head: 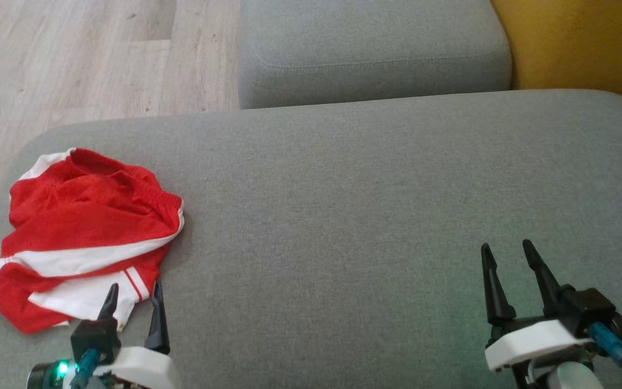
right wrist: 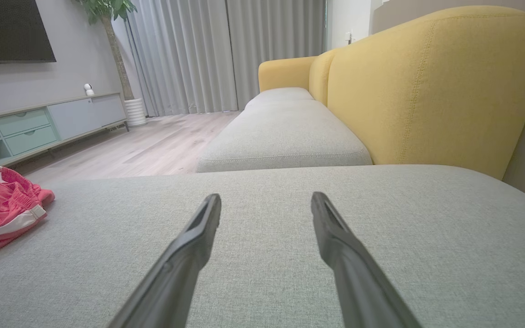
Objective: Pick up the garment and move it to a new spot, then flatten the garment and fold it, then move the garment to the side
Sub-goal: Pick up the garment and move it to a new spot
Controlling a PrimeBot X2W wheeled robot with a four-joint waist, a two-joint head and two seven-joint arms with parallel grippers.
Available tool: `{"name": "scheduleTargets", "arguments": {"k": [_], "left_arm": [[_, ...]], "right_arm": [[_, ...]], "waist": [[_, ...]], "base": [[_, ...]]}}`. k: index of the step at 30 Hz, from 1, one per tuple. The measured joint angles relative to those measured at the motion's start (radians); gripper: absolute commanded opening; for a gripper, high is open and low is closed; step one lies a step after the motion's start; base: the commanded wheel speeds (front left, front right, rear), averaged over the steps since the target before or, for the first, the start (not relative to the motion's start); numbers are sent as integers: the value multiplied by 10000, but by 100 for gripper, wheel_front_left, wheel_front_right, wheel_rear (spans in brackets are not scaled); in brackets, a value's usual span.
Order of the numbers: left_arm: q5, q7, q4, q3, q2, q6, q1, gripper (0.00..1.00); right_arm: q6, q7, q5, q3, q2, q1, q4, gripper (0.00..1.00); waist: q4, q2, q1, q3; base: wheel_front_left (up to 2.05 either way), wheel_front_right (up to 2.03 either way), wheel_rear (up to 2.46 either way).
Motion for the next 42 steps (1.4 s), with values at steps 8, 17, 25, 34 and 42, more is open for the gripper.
{"name": "scheduleTargets", "arguments": {"k": [8,17,25,34,42], "left_arm": [[-29,0,-8,0,2,-2,-1,100],[-107,0,-226,23,8,-2,-24,100],[-345,0,-512,186,100,102,69,100],[-769,313,-1035,433,178,157,191,100],[-1440,2376,-1532,550,911,-598,-1984,100]], "right_arm": [[0,0,2,8,4,2,-10,100],[0,0,107,176,31,181,-182,100],[0,-13,226,796,125,35,-176,100],[0,-15,282,1058,136,-270,-194,100],[0,-27,247,1139,-52,-664,-591,100]], "waist": [[169,0,0,-3],[1142,0,0,5],[2589,0,0,68],[2806,0,0,380],[2507,0,0,1458]], "base": [[0,0,0],[0,0,0],[0,0,0],[0,0,0],[0,0,0]]}}
